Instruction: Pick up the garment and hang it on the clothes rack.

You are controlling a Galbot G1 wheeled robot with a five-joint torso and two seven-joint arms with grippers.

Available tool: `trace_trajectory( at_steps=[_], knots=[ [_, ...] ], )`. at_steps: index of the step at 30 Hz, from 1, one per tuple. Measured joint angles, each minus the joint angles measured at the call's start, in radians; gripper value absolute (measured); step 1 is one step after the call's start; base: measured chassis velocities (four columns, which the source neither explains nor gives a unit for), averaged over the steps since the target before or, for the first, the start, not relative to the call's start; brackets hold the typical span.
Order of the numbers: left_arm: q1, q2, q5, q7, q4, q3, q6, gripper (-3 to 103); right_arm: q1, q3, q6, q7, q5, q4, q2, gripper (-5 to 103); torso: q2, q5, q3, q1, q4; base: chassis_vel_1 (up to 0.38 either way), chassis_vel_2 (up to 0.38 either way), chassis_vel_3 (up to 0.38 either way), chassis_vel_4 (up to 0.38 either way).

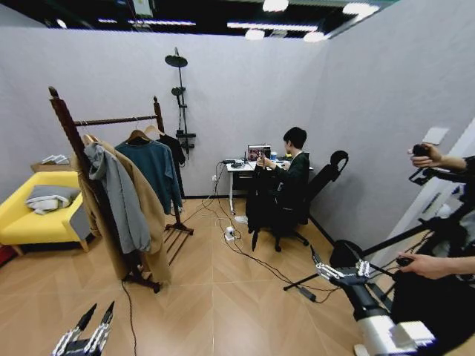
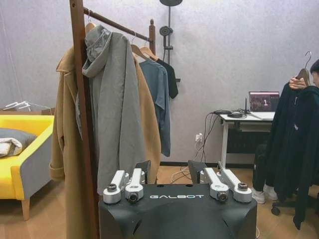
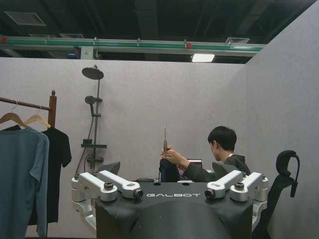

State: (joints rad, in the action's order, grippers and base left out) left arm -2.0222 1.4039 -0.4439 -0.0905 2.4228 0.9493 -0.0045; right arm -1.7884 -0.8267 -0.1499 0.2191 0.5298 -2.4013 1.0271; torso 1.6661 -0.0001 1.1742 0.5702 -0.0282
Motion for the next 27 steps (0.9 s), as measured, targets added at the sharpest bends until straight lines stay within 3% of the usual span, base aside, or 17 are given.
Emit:
trace_trajectory(
  at_steps=[14,20,27],
  knots=[
    [0.000,0.000,0.000,0.000,0.000,0.000,0.000,46,0.002,-0.013,0.034,0.023,0.013,-0.018,-0.022,100,0.000,0.0002,0.000,0.000,0.0002,0.000,0.000,0.000,0.000],
    [0.000,0.000,0.000,0.000,0.000,0.000,0.000,46,-0.010,-0.015,0.104,0.057,0.016,-0.048,-0.016,100,0.000,0.0001,0.000,0.000,0.0001,0.000,0.000,0.000,0.000],
    [0.000,0.000,0.000,0.000,0.000,0.000,0.000,46,-0.005,-0.008,0.112,0.060,0.022,-0.062,-0.021,100,0.000,0.0001,0.000,0.000,0.0003,0.000,0.000,0.000,0.000]
  ],
)
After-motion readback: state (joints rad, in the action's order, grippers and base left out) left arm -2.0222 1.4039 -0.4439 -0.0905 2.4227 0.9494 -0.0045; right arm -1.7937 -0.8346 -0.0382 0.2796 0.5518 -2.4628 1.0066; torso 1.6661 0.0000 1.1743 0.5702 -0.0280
